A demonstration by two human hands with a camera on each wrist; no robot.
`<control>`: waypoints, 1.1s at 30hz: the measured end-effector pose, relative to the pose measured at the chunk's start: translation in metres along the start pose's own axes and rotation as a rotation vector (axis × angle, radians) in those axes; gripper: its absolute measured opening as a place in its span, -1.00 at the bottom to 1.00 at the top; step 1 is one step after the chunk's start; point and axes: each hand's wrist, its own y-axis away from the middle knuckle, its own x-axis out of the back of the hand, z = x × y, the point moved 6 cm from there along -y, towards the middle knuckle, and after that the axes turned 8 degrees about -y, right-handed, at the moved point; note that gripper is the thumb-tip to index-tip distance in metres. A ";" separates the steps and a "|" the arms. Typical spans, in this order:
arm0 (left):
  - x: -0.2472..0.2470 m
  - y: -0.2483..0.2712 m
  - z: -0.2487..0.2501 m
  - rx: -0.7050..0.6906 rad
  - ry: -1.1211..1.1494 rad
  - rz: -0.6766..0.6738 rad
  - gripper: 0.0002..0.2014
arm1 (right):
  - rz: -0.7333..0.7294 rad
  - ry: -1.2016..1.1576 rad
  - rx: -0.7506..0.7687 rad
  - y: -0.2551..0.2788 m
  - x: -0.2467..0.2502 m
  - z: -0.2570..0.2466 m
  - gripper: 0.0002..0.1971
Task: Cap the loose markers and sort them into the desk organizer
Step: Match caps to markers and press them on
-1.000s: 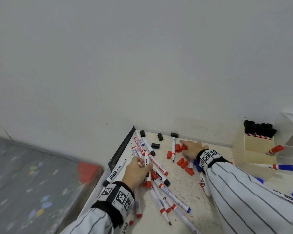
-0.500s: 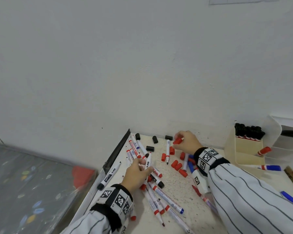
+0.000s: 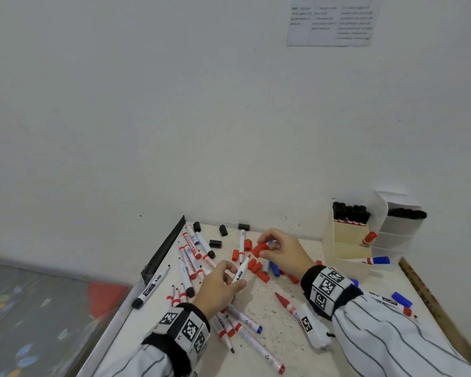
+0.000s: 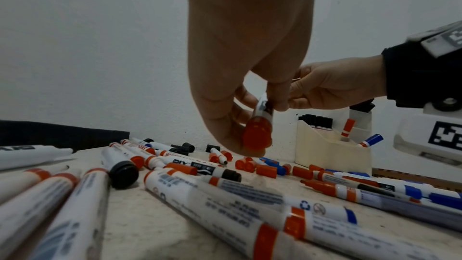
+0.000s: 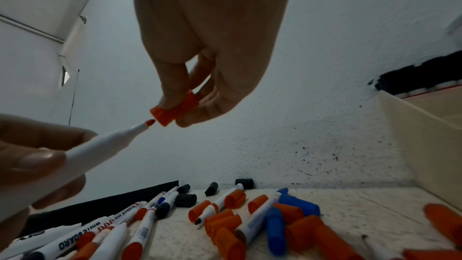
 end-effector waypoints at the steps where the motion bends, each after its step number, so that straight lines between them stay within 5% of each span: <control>1: -0.002 0.001 0.001 -0.009 -0.012 -0.001 -0.83 | -0.009 -0.008 -0.006 0.004 0.002 0.001 -0.73; 9: -0.018 0.010 0.020 -0.099 -0.081 -0.002 -0.88 | -0.160 0.017 -0.062 0.029 -0.002 0.012 -0.85; 25: -0.033 0.024 0.051 -0.270 -0.332 0.173 -0.69 | 0.128 -0.113 -0.313 0.055 0.004 0.033 -0.74; 30: -0.036 0.031 0.062 -0.352 -0.479 0.158 -0.65 | 0.192 -0.103 -0.259 0.061 0.007 0.029 -0.72; 33: -0.042 0.028 0.058 -0.308 -0.409 0.034 -0.69 | 0.180 -0.144 -0.215 0.067 0.007 0.027 -0.75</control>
